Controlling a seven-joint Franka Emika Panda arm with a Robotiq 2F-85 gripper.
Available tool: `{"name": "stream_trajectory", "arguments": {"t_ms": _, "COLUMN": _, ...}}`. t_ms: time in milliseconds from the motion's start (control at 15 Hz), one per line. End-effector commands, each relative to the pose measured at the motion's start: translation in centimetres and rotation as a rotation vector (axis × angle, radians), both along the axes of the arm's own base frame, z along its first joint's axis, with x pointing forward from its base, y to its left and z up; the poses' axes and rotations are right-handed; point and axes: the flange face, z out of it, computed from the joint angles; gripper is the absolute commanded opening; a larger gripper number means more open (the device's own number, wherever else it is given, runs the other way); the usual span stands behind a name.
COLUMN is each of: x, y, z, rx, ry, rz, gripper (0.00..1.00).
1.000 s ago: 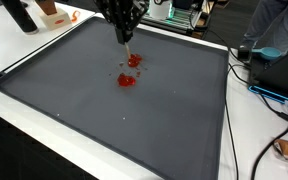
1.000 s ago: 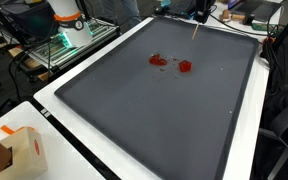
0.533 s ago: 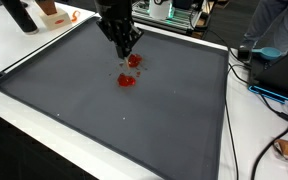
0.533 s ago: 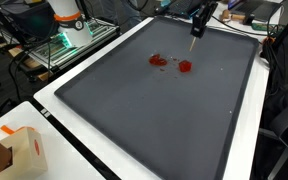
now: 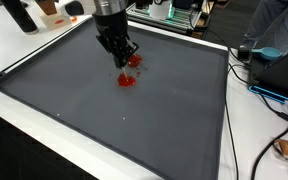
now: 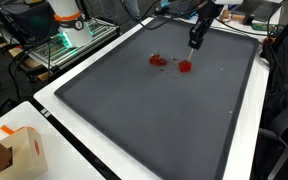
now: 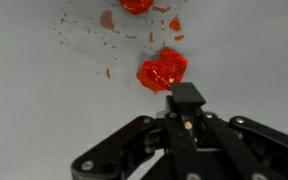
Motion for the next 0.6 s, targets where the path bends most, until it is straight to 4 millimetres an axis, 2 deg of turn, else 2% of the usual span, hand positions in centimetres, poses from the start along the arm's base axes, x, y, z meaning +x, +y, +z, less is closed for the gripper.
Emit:
{"name": "stream_trajectory", "arguments": {"t_ms": 0, "x": -0.2, "y": -0.6, "z": -1.0, "rx": -0.013, "ry": -0.015, "rz": 0.006, "gripper": 0.03}}
{"name": "stream_trajectory", "arguments": {"t_ms": 533, "x": -0.5, "y": -0.9, "z": -2.7, "rx": -0.034, "ry": -0.001, "rz": 0.016, "gripper": 0.03}}
